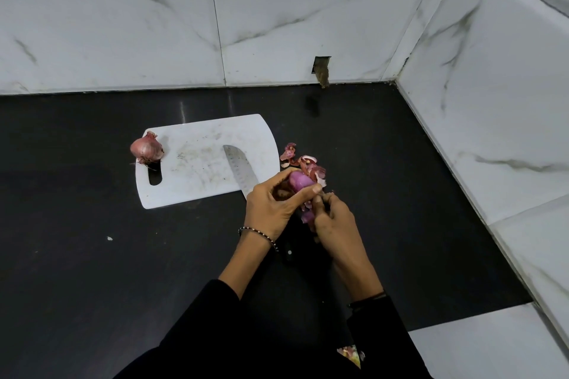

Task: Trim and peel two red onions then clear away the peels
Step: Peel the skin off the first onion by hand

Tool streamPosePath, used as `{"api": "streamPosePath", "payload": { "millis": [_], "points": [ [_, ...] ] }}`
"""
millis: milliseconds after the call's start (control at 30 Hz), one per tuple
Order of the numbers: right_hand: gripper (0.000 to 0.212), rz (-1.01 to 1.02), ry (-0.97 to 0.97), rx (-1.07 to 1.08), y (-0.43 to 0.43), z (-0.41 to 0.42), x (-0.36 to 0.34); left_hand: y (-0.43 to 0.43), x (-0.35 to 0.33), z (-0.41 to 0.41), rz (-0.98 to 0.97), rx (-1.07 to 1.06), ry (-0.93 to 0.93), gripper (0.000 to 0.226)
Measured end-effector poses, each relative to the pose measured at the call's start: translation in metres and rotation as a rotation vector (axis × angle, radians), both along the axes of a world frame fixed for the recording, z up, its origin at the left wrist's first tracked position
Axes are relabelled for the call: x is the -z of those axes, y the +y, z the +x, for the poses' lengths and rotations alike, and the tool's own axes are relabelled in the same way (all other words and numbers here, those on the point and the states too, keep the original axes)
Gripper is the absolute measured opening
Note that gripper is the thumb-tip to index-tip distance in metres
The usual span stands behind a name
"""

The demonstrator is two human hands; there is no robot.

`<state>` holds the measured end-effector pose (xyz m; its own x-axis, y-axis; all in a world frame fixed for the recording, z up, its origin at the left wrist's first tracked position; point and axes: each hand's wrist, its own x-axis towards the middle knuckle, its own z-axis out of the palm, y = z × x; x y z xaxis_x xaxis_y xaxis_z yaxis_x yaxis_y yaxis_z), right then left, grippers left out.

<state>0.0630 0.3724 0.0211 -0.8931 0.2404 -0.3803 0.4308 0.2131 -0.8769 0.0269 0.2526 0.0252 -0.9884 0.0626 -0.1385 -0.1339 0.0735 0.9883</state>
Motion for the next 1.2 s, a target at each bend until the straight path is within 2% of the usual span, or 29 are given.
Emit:
{"api": "streamPosePath", "payload": {
  "millis": [133,200,267,333,500,600,700,867,967,1200],
  "points": [
    [0.025,-0.079,-0.014,0.027,-0.002,0.001,-0.004,-0.001,0.008,-0.001,-0.039,-0.074,0.023,0.055],
    [0.025,-0.061,-0.009,0.034,-0.002,0.001,-0.006,-0.003,0.010,-0.001,-0.025,-0.142,0.011,0.050],
    [0.025,-0.096,0.031,0.062,0.001,0.002,-0.007,-0.006,0.010,-0.002,0.033,-0.190,-0.030,0.040],
    [0.024,-0.147,0.085,0.108,0.003,0.003,-0.008,-0.009,0.007,-0.006,0.145,-0.206,-0.148,0.036],
    [0.012,-0.094,0.196,0.173,0.010,0.005,-0.006,-0.015,-0.005,-0.016,0.387,-0.179,-0.450,0.057],
    [0.013,-0.052,0.234,0.185,0.012,0.006,-0.005,-0.018,-0.008,-0.018,0.462,-0.086,-0.537,0.071],
    [0.014,-0.015,0.242,0.171,0.012,0.006,-0.007,-0.018,-0.010,-0.016,0.509,-0.031,-0.593,0.074],
    [0.013,0.124,0.321,0.170,0.011,0.006,-0.009,-0.018,-0.011,-0.014,0.577,0.014,-0.592,0.068],
    [0.015,0.132,0.354,0.185,0.010,0.005,-0.015,-0.018,-0.013,-0.015,0.584,0.057,-0.605,0.068],
    [0.023,0.072,0.407,0.139,-0.004,0.004,-0.027,-0.010,-0.015,-0.010,0.398,0.084,-0.478,0.060]
  ]
}}
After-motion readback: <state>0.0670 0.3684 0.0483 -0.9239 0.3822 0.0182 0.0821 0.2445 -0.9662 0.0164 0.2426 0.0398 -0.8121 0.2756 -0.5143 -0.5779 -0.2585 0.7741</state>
